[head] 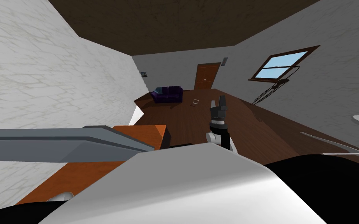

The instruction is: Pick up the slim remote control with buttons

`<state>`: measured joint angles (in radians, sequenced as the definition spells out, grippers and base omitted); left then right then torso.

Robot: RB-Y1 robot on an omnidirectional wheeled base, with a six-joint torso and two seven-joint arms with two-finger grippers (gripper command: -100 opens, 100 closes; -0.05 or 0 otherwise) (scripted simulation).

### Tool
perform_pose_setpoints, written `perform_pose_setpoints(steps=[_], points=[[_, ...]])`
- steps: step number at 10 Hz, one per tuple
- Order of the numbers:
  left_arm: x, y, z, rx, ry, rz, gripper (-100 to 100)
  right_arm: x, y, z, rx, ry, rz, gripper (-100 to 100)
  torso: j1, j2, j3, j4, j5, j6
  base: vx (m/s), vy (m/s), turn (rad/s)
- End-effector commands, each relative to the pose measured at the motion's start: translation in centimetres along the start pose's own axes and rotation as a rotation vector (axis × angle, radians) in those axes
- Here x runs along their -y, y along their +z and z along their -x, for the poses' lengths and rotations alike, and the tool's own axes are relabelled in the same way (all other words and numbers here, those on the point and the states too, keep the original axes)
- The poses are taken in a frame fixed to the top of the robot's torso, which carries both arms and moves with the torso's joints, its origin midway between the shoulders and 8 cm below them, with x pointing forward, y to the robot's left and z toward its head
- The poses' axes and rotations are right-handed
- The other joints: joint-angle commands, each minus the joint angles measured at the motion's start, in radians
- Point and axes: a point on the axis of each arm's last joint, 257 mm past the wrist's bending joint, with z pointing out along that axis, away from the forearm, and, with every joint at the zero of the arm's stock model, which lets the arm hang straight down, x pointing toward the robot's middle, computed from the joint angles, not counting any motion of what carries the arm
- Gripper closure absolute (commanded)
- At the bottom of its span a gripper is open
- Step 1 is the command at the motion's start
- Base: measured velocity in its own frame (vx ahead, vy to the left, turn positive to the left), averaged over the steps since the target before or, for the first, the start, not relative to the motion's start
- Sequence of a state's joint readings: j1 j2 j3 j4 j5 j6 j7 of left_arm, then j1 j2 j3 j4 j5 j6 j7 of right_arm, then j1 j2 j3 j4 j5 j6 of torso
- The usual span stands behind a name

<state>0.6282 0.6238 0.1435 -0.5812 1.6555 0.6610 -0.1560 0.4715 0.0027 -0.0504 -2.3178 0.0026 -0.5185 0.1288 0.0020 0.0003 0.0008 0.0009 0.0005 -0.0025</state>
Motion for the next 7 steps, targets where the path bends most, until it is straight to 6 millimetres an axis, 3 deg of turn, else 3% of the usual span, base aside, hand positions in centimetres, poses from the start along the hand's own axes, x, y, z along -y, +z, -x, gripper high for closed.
perform_pose_setpoints(steps=[1,7], points=[[-0.06,0.16,-0.30,0.002,-0.009,0.000,-100,0.00,0.00,0.00,0.000,0.000,0.000,0,0.000,0.000,0.000,0.000,0.000,0.000,0.000,0.000,0.000],[0.00,0.39,-0.64,0.003,-0.019,-0.001,-100,0.00,0.00,0.00,0.000,0.000,0.000,0,0.000,-0.003,-0.002,-0.001,0.000,0.000,0.000,0.000,0.000]])
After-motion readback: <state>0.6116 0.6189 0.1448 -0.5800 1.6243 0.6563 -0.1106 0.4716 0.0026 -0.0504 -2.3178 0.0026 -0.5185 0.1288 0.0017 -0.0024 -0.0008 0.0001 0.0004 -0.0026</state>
